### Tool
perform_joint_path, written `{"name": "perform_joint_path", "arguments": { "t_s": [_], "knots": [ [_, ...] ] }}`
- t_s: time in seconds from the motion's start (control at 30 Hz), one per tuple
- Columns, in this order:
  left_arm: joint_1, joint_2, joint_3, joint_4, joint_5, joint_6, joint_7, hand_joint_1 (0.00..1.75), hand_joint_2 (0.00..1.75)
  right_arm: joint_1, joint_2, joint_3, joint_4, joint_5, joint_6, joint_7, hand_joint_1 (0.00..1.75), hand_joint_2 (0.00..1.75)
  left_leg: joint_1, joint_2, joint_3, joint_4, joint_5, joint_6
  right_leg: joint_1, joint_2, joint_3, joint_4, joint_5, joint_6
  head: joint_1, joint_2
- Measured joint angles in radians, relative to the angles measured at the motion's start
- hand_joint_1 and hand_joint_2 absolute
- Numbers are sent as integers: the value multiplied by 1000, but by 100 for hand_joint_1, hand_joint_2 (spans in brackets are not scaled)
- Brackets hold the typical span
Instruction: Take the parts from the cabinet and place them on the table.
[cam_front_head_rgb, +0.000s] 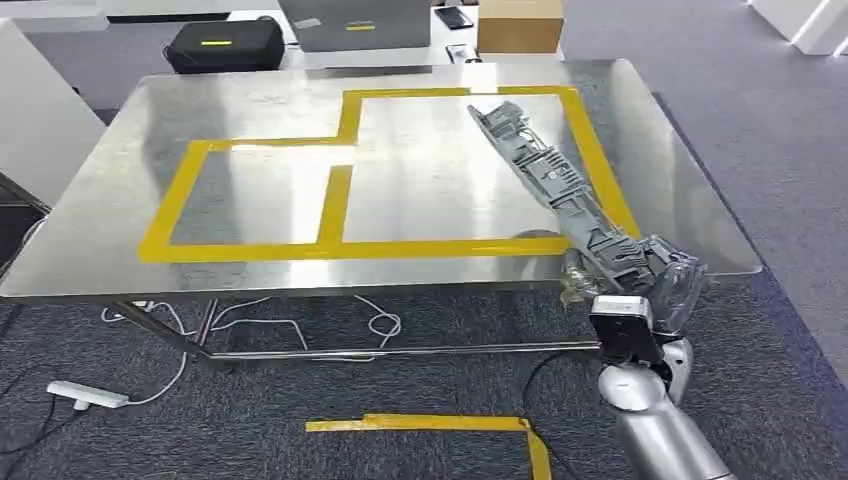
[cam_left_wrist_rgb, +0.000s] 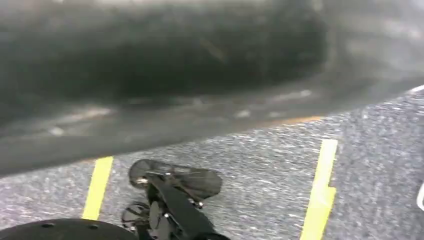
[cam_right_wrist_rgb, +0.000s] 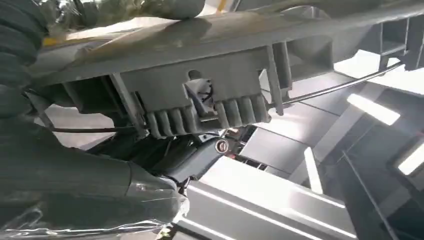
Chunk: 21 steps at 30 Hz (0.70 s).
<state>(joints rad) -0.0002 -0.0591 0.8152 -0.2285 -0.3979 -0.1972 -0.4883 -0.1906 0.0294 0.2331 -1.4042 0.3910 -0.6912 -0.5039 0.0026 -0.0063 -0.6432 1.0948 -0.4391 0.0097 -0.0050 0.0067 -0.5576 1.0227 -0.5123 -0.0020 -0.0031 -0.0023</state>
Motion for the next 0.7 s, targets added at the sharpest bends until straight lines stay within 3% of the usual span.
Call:
{"name": "perform_joint_path", "arguments": {
  "t_s": [0.03,0.07,0.17,0.2,0.23,0.33,0.37,0.4,0.43,0.5,0.57,0.67,0.7],
  "knots": [
    [-1,2,2,0,1,0,-1,0,0,-2,0,6,2,-4,0,0,164,175,-5,1,15,-24,-8,11,3,0,2,0,-3,5,3,0],
    [-2,0,2,0,3,0,-4,0,0,-2,0,10,2,-6,1,1,164,175,-7,2,25,-53,-11,12,4,4,-1,1,-5,10,0,0],
    [-2,-1,2,0,8,0,-8,0,0,2,0,18,2,-9,2,4,164,175,-9,1,28,-68,-22,17,2,0,0,-9,-6,26,0,0],
    [0,-6,2,0,8,0,-9,0,0,2,-1,21,1,-9,3,5,164,175,3,3,40,-84,-17,18,1,-1,-9,-3,-15,31,1,0],
    [-1,-6,2,0,8,0,-10,0,0,-1,-1,22,1,-8,4,4,164,175,4,3,45,-88,-18,21,3,-1,-20,28,-30,37,4,0],
    [-4,-9,6,0,10,0,-10,0,0,0,-4,25,2,-12,4,4,164,175,4,2,51,-87,-25,28,-4,-2,-144,257,-124,51,6,0],
    [-4,-9,10,0,11,1,-10,0,0,2,-5,27,3,-12,5,5,164,175,4,2,53,-87,-27,27,-5,-2,-177,306,-129,54,6,0],
    [-3,-11,13,0,13,2,-10,0,0,4,-5,29,5,-12,8,5,164,175,4,1,59,-87,-32,26,-7,-2,-185,302,-103,56,7,0],
    [-2,-13,15,0,15,2,-10,0,0,4,-5,30,6,-12,10,5,164,175,4,1,65,-86,-36,23,-9,-4,-169,254,-60,57,7,0],
    [-3,-18,19,0,18,2,-10,0,0,3,-9,31,6,-11,14,5,164,175,6,-2,81,-85,-47,15,-10,-7,-90,74,47,55,7,0],
    [-6,-17,22,0,18,0,-11,0,0,-1,-10,39,8,-11,15,4,164,175,-2,-2,79,-77,-55,4,-7,-8,-44,-5,40,45,9,0],
    [-7,-17,26,0,18,0,-11,0,0,1,-12,45,9,-13,18,6,164,175,0,-1,81,-83,-56,-7,-3,-5,-48,1,35,25,4,0],
    [-7,-15,27,0,18,0,-11,0,0,-1,-12,47,8,-12,18,5,164,175,1,0,81,-80,-65,-13,-11,-5,-42,-5,38,16,4,0]
  ]
}}
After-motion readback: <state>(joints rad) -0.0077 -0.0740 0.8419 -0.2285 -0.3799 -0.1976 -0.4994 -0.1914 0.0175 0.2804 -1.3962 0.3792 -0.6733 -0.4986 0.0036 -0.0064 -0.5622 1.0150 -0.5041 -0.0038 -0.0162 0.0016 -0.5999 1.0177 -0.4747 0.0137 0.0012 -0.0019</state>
